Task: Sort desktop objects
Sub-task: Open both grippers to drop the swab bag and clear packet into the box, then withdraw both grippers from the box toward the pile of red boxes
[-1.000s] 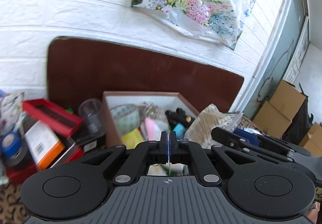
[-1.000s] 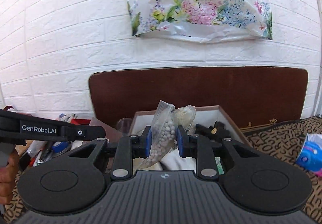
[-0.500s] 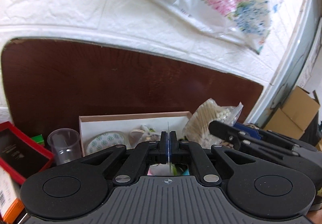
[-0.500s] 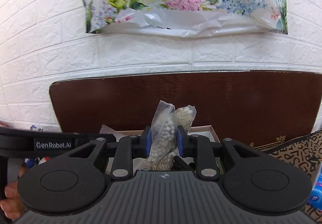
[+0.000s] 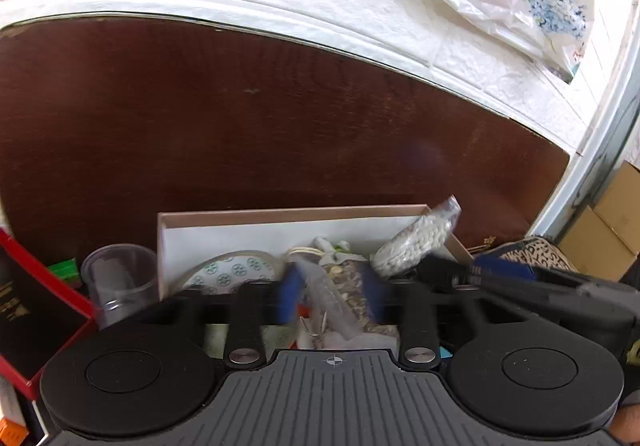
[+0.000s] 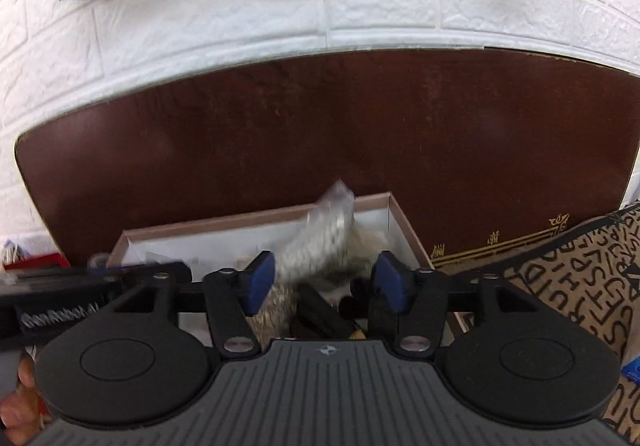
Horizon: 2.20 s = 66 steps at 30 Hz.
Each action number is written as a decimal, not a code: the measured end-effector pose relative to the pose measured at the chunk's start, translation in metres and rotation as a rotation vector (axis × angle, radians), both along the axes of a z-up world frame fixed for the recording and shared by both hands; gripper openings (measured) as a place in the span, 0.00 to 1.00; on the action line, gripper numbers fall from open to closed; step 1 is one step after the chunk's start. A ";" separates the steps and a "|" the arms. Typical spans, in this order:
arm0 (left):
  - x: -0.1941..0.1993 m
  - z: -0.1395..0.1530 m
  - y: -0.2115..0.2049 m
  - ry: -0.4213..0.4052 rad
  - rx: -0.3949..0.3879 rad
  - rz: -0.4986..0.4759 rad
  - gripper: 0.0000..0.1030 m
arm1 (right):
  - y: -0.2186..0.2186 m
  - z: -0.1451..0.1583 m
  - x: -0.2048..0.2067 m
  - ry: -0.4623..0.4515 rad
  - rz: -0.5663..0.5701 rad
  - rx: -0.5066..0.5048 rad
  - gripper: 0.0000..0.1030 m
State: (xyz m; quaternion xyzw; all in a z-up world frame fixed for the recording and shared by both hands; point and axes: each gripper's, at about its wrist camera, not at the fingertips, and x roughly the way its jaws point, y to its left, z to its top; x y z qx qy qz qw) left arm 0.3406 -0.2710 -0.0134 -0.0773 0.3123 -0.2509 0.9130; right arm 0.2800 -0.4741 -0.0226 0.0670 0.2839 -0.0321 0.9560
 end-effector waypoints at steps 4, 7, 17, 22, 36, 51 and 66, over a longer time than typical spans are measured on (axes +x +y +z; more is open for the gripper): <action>-0.012 0.002 0.011 -0.045 -0.018 0.060 0.94 | 0.009 -0.004 -0.010 0.018 0.000 -0.061 0.84; -0.021 0.006 0.019 -0.061 -0.023 0.061 1.00 | 0.015 -0.003 -0.021 0.008 0.000 -0.091 0.95; -0.056 0.021 0.027 -0.067 -0.018 0.044 1.00 | 0.033 0.017 -0.050 0.003 0.013 -0.156 1.00; -0.073 0.030 0.035 -0.063 -0.017 0.050 1.00 | 0.041 0.030 -0.068 -0.013 0.019 -0.147 1.00; -0.165 0.058 0.088 -0.072 -0.021 0.069 1.00 | 0.097 0.055 -0.151 -0.089 0.106 -0.157 1.00; -0.276 0.022 0.198 -0.054 -0.045 0.221 1.00 | 0.202 0.023 -0.235 -0.062 0.248 -0.051 1.00; -0.302 -0.010 0.313 0.001 -0.068 0.367 1.00 | 0.322 -0.006 -0.238 -0.068 0.429 -0.058 1.00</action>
